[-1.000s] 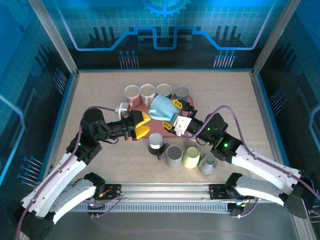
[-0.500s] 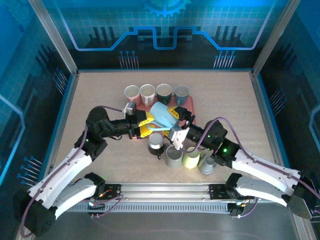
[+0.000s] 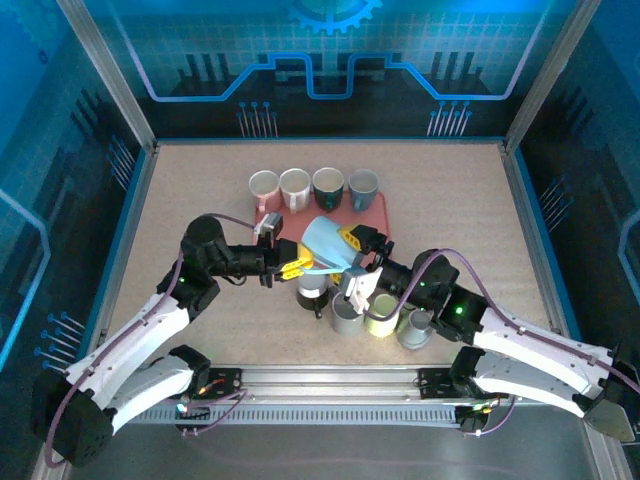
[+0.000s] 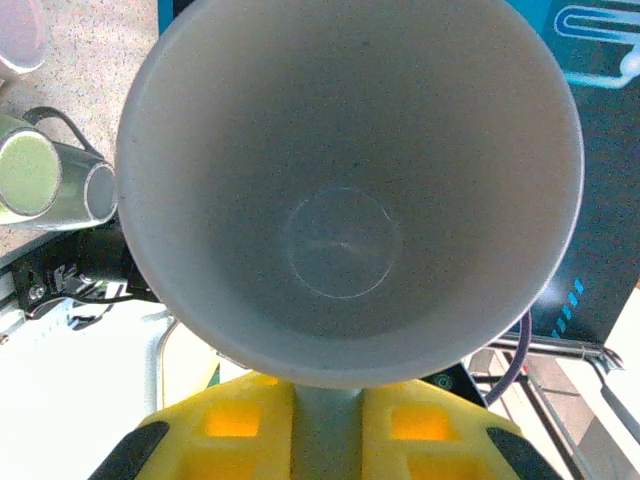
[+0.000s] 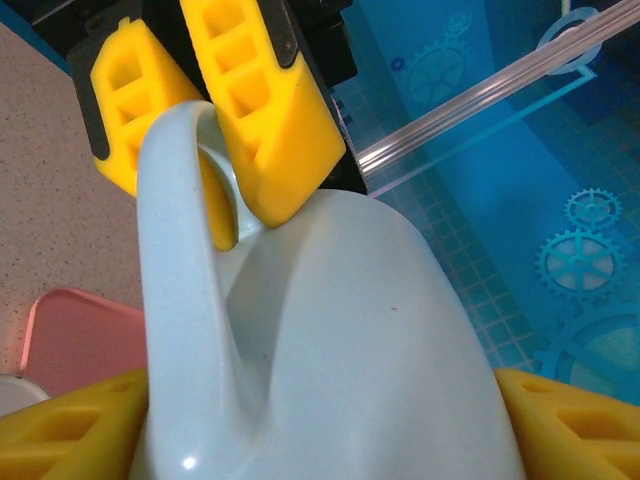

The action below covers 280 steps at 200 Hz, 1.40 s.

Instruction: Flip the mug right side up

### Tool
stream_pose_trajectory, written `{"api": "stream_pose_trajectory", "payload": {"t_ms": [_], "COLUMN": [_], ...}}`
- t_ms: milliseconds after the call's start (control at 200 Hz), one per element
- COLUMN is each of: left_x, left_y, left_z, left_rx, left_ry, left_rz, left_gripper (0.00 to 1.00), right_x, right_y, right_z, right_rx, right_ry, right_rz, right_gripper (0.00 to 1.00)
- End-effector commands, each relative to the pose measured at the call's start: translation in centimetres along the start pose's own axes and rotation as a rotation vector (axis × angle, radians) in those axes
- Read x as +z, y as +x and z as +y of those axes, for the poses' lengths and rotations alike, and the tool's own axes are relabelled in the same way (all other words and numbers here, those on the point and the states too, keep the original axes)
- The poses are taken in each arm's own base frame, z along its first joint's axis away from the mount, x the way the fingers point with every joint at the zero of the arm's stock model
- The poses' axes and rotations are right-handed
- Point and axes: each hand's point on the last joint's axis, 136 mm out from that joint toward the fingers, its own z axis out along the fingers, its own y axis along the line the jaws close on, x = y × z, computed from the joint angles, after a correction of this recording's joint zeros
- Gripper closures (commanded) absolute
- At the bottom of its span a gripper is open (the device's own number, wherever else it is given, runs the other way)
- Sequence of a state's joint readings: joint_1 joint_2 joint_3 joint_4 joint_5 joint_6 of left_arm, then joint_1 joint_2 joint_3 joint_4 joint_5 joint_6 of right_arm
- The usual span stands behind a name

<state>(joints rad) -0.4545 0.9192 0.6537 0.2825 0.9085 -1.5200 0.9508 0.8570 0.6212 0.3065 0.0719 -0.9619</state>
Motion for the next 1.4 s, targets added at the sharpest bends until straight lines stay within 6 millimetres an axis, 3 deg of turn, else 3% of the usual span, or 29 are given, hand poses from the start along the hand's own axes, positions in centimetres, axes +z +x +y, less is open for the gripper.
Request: {"api": "stream_pose_trajectory", "payload": {"t_ms": [0, 50, 115, 145, 160, 440, 595, 680, 785, 895, 1040, 1130, 1170, 1306, 1396], "left_x": [-0.3, -0.4, -0.6, -0.6, -0.7, -2.7, -5.0, -6.3, -8.6, -10.9, -13.4, -14.0, -14.1, -13.1, -12.2], "left_y": [-0.2, -0.1, 0.1, 0.1, 0.1, -0.1, -1.3, -2.0, -3.2, -4.5, -6.5, -7.8, -8.4, -11.1, -12.9], "left_z": [-0.2, -0.4, -0.8, -0.9, -1.0, -2.4, -2.8, -2.7, -1.5, 0.0, 2.3, 3.6, 4.2, 6.1, 7.2], "left_rx": [0.013, 0.028, 0.06, 0.073, 0.082, 0.292, 0.42, 0.495, 0.589, 0.68, 0.738, 0.752, 0.753, 0.758, 0.745], "left_ry": [-0.009, -0.01, -0.015, -0.021, -0.025, -0.183, -0.3, -0.387, -0.562, -0.74, -0.961, -1.047, -1.075, -1.153, -1.184], "left_rz": [-0.016, -0.021, -0.028, -0.033, -0.037, -0.169, -0.331, -0.396, -0.482, -0.544, -0.595, -0.609, -0.613, -0.579, -0.57], "left_gripper": [0.95, 0.96, 0.96, 0.96, 0.96, 1.0, 1.0, 1.0, 1.0, 1.0, 1.0, 1.0, 1.0, 1.0, 1.0], "right_x": [-0.8, -0.7, -0.7, -0.7, -0.8, -0.7, -0.8, -1.1, -1.9, -2.1, -2.7, -3.3, -3.3, -4.2, -4.3], "right_y": [-2.9, -2.8, -2.9, -2.7, -2.8, -1.5, -0.2, 1.0, 1.5, 3.3, 4.9, 5.2, 6.2, 8.6, 9.3], "right_z": [-2.1, -2.1, -2.2, -1.6, -1.5, 0.2, -0.8, -2.4, -3.3, -3.9, -4.7, -5.5, -4.7, -5.4, -4.6], "right_rx": [-0.023, 0.002, 0.022, 0.028, 0.031, 0.209, 0.408, 0.567, 0.781, 0.986, 1.019, 1.03, 1.049, 1.191, 1.217], "right_ry": [0.043, 0.038, 0.028, -0.005, -0.015, -0.153, -0.121, -0.06, -0.103, -0.113, -0.022, 0.052, 0.066, 0.158, 0.123], "right_rz": [-0.09, -0.078, -0.076, -0.065, -0.066, 0.025, 0.109, 0.179, 0.215, 0.259, 0.296, 0.259, 0.288, 0.504, 0.619], "right_gripper": [0.45, 0.37, 0.16, 0.01, 0.0, 0.0, 0.0, 0.0, 0.0, 0.0, 0.0, 0.0, 0.0, 0.0, 0.0]}}
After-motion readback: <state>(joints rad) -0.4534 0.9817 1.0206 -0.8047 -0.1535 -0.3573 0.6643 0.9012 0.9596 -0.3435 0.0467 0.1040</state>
